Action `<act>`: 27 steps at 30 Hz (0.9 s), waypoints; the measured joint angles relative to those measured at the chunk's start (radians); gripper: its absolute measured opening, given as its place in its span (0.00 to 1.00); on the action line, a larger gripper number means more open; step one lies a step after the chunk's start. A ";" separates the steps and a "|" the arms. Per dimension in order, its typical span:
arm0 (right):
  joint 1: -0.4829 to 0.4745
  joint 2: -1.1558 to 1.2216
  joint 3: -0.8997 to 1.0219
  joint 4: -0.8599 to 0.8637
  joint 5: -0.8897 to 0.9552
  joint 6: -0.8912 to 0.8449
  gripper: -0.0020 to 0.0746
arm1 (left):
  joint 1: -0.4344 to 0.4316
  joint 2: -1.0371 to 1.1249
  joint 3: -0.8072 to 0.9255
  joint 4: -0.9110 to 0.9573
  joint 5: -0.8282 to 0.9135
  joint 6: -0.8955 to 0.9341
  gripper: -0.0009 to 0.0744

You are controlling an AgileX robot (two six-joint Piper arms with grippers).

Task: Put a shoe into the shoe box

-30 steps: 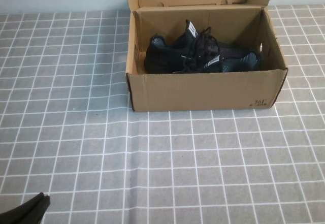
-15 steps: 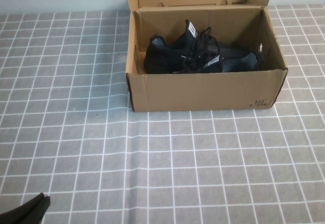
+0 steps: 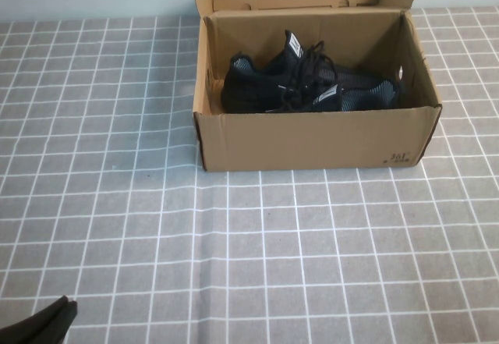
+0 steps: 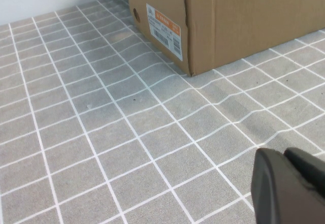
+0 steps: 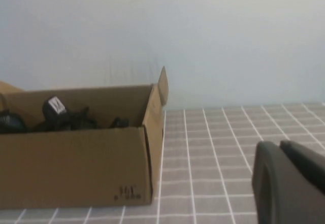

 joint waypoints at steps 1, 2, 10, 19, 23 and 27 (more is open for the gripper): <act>-0.004 0.000 0.000 0.000 0.027 0.000 0.01 | 0.000 0.000 0.000 0.000 0.002 0.000 0.01; -0.006 0.000 0.000 0.000 0.054 0.000 0.01 | 0.000 -0.002 0.000 0.000 0.002 0.000 0.01; -0.008 0.000 0.000 -0.002 0.357 0.000 0.01 | 0.000 -0.002 0.000 0.000 0.002 0.000 0.01; -0.008 0.000 0.002 0.000 0.379 0.000 0.01 | 0.000 -0.002 0.000 0.000 0.002 0.000 0.01; -0.008 0.000 0.002 0.000 0.379 0.000 0.01 | 0.000 -0.002 0.000 0.000 0.002 0.000 0.01; -0.008 0.000 0.002 0.000 0.379 0.000 0.01 | 0.000 -0.002 0.000 0.000 0.002 0.000 0.01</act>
